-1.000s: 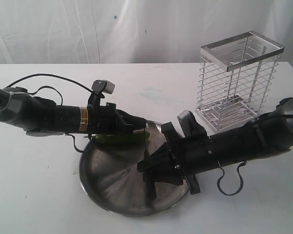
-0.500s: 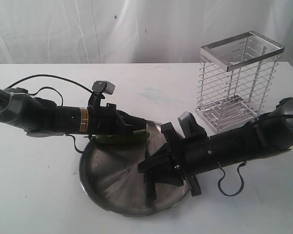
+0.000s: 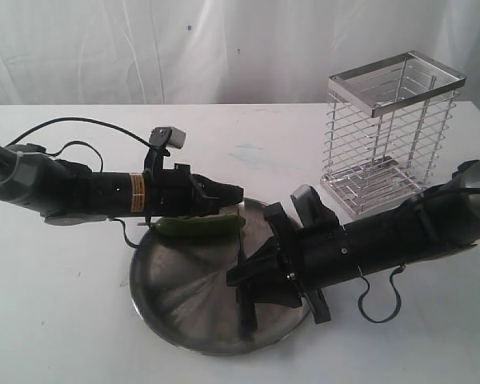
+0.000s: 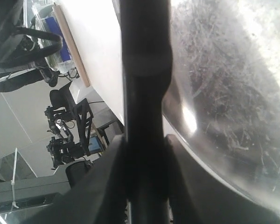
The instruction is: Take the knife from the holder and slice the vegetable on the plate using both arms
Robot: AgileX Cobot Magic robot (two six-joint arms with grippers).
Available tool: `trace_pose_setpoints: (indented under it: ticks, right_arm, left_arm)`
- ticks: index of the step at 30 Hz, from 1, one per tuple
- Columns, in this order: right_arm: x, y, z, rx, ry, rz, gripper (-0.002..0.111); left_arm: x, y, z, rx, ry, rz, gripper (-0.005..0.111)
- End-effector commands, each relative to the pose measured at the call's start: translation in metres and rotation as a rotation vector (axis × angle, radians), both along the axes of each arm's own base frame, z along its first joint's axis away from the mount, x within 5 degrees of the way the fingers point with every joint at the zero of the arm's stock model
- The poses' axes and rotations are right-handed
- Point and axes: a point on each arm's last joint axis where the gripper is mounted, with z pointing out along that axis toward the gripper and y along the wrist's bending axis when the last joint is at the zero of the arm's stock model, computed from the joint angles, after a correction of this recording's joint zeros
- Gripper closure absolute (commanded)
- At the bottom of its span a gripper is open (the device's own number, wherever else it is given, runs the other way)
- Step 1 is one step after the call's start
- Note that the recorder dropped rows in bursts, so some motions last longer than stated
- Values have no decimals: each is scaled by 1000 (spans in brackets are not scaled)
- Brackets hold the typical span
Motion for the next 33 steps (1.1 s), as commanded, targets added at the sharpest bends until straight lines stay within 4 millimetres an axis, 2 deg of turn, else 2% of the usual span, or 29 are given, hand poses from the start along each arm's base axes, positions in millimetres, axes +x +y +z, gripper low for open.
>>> trace_pose_setpoints:
  ticks: [1,7,15,22,27,33]
  right_arm:
    - [-2,0,1,6,2,14,108]
    - [-2,0,1,16,-60,41,108]
    - [-2,0,0,6,-58,32,108]
    - [0,-1,-2,-21,-44,10,108]
    - [0,-1,-2,-28,-44,6,108]
    - [0,-1,-2,-32,-26,-3,108]
  left_arm:
    - [-1,-2,-4,66,-6,-11,107]
    - [0,-6,1,24,-23,-32,107]
    - [-1,-6,2,30,-30,-54,107]
    - [-4,-11,-11,177,-3,-51,107]
    - [-5,-12,-12,194,-2,-51,107]
    - [-1,-4,-22,295,84,38,107]
